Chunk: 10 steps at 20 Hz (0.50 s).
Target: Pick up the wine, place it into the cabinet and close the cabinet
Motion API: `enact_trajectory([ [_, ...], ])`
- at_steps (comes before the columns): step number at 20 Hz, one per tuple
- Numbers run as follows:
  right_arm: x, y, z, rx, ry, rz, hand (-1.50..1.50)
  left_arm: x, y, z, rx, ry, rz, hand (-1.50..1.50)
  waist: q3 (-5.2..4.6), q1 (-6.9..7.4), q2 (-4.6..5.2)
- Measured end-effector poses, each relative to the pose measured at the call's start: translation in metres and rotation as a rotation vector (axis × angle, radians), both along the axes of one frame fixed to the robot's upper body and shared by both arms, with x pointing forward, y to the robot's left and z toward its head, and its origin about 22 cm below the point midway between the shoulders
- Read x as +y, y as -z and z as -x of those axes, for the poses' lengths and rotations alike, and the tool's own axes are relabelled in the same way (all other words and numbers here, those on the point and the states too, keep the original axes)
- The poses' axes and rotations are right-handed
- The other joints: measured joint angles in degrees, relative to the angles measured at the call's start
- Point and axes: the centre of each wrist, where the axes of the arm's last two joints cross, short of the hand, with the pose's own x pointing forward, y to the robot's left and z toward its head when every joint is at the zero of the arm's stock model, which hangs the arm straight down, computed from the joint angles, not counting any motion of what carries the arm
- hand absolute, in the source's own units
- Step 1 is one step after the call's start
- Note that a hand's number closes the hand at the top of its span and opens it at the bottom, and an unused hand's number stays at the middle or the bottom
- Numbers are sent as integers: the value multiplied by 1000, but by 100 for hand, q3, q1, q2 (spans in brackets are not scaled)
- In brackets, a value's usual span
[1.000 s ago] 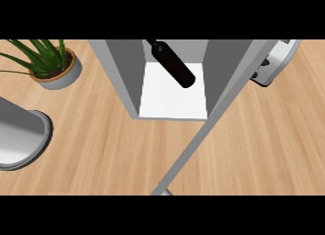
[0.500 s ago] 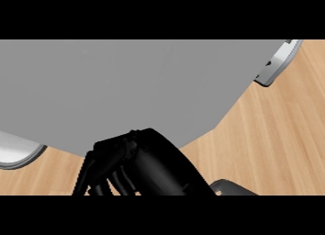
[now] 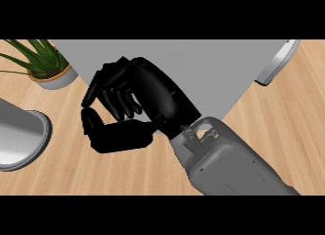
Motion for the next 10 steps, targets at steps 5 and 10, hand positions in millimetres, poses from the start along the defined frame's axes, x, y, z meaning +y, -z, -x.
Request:
enact_trajectory([
  [5,-4,0,-32,-9,16,7,150,-11,4,-7,18,30,12,-150,-10,-36,-21],
  [10,-8,7,-44,-31,-32,5,150,-27,9,-19,35,46,16,-150,-32,-64,-99],
])
